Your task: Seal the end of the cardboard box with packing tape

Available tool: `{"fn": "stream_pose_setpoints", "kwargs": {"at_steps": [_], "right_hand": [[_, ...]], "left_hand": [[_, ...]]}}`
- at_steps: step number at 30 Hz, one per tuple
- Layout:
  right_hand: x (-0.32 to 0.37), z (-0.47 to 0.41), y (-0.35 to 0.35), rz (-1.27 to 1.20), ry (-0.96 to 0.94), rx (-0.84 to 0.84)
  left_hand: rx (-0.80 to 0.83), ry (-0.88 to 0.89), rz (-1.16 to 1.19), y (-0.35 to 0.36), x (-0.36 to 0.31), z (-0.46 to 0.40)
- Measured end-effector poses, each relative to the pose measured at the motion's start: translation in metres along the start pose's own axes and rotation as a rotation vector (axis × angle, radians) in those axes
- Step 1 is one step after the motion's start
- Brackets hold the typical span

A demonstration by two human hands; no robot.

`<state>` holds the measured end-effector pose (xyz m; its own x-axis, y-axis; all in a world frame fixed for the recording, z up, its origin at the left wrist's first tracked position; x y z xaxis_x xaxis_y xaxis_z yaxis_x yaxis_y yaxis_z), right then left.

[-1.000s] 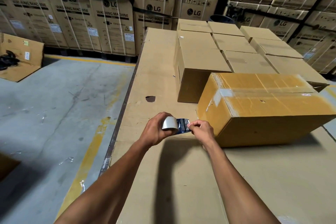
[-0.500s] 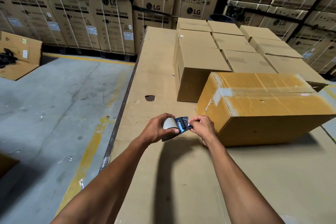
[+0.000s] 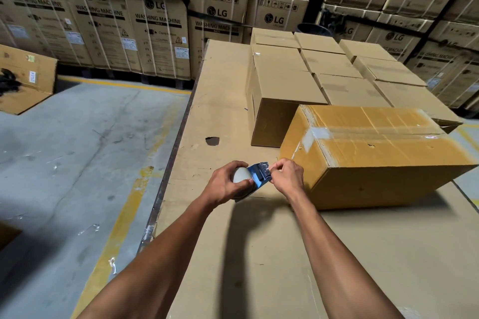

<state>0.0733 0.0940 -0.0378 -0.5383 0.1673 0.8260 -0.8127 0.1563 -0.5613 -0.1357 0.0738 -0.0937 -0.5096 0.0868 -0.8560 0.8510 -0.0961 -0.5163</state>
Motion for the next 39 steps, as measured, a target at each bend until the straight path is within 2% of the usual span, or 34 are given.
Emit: {"fn": "stream_pose_setpoints", "kwargs": {"at_steps": [5, 12, 16, 18, 22, 24, 31, 36, 39], "right_hand": [[0.011, 0.004, -0.003, 0.068, -0.060, -0.010], [-0.003, -0.013, 0.003, -0.010, -0.011, -0.057], [-0.011, -0.021, 0.007, -0.005, -0.017, -0.065], [-0.002, -0.014, 0.007, 0.004, -0.032, -0.044], [0.023, 0.004, 0.001, 0.059, -0.059, -0.023], [0.030, 0.008, 0.001, 0.083, -0.082, -0.020], [0.040, 0.014, -0.001, 0.124, -0.130, -0.062], [0.042, 0.017, 0.000, 0.136, -0.133, -0.088], [0.039, 0.013, 0.001, 0.057, -0.088, -0.070]], "left_hand": [[0.013, -0.012, 0.040, 0.000, 0.001, -0.002], [0.080, -0.056, 0.267, -0.006, 0.000, 0.000], [0.108, -0.075, 0.275, -0.008, 0.000, -0.003], [0.127, -0.080, 0.201, -0.011, -0.002, -0.006], [0.074, -0.008, -0.191, -0.015, -0.018, -0.016], [0.046, 0.006, -0.304, -0.014, -0.024, -0.019], [-0.132, 0.032, -0.508, -0.008, -0.038, -0.015], [-0.163, 0.015, -0.658, -0.005, -0.050, -0.009], [-0.200, 0.036, -0.699, -0.005, -0.050, -0.004]]}}
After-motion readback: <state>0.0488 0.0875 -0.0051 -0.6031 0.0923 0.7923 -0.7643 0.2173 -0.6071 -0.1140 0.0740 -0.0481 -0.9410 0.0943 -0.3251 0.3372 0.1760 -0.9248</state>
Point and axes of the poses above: each hand's wrist, its own z-axis away from the middle knuckle, its own y-axis out of the palm, x = y × z, the point moved 3 cm from there along -z, towards the middle knuckle, and after that the axes turned 12 degrees about -z, right-handed, at the moved point
